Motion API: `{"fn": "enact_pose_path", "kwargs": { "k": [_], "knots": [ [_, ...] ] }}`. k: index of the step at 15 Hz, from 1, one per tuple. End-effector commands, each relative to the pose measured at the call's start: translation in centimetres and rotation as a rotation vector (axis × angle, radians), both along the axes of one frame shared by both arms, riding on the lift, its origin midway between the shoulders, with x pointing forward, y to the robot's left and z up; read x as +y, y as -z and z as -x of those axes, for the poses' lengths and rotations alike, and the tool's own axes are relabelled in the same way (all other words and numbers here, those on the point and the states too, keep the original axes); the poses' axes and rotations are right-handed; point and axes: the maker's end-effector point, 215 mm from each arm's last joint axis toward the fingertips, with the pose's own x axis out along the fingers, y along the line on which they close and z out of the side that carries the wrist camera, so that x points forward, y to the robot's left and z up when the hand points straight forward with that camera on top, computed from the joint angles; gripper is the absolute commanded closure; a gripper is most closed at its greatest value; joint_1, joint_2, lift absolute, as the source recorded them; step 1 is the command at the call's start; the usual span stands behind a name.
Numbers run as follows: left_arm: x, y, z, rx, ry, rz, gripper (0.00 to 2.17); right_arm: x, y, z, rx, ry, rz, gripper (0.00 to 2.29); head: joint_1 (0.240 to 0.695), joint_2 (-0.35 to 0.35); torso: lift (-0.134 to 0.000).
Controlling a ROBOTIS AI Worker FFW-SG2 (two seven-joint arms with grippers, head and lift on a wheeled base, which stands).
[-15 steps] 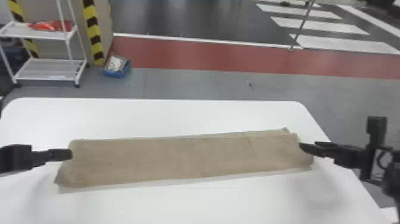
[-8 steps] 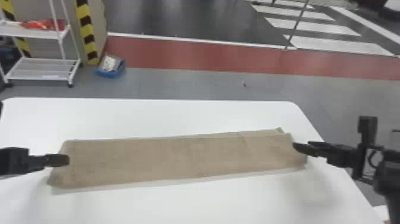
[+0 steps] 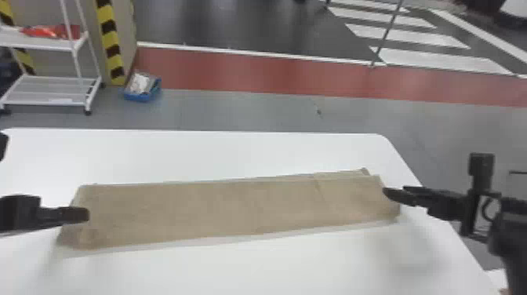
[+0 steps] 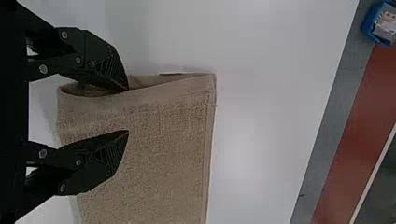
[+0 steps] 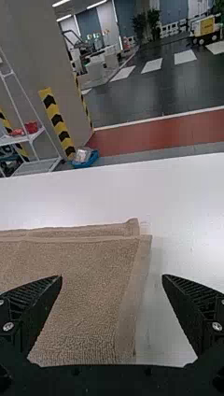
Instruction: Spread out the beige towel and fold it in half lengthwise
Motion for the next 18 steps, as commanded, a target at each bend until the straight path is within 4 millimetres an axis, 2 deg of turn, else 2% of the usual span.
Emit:
{"fn": "enact_pose_path", "kwargs": {
  "k": [1,7,10,11,12,13,14,18],
  "knots": [
    [-0.1,0.1,0.1,0.002,0.002,-0.001,0.79,-0.2,0.0,0.1,0.0,0.004,0.001,0.1,0.695,-0.23,-0.124],
    [-0.6,-1.6,-2.4,-0.084,0.004,0.006,0.71,0.0,0.1,0.0,0.0,-0.002,0.004,0.1,0.695,-0.231,-0.124],
    [-1.0,-1.3,-2.7,-0.074,0.013,-0.004,0.72,-0.5,-0.1,0.1,-0.003,0.003,0.007,0.1,0.695,-0.231,-0.124],
    [-0.9,-1.1,-2.6,-0.072,0.014,-0.007,0.83,-0.6,0.0,0.2,-0.001,0.004,0.005,0.1,0.695,-0.232,-0.124],
    [-0.9,-1.1,-2.6,-0.069,0.013,-0.009,1.2,-0.6,0.0,0.2,-0.002,0.006,0.004,0.1,0.695,-0.236,-0.124],
    [-1.0,-0.9,-2.3,-0.059,0.014,-0.009,1.38,-0.5,0.0,0.1,-0.001,0.005,0.005,0.1,0.695,-0.238,-0.124],
    [-0.9,-0.9,-2.2,-0.056,0.013,-0.007,1.44,-0.2,0.1,0.0,0.003,-0.001,0.006,0.1,0.695,-0.239,-0.124],
    [-0.7,-0.5,-1.9,-0.049,0.012,-0.007,1.44,0.6,1.5,-1.2,0.017,-0.002,0.039,0.22,0.695,-0.232,-0.124]
  ]
}}
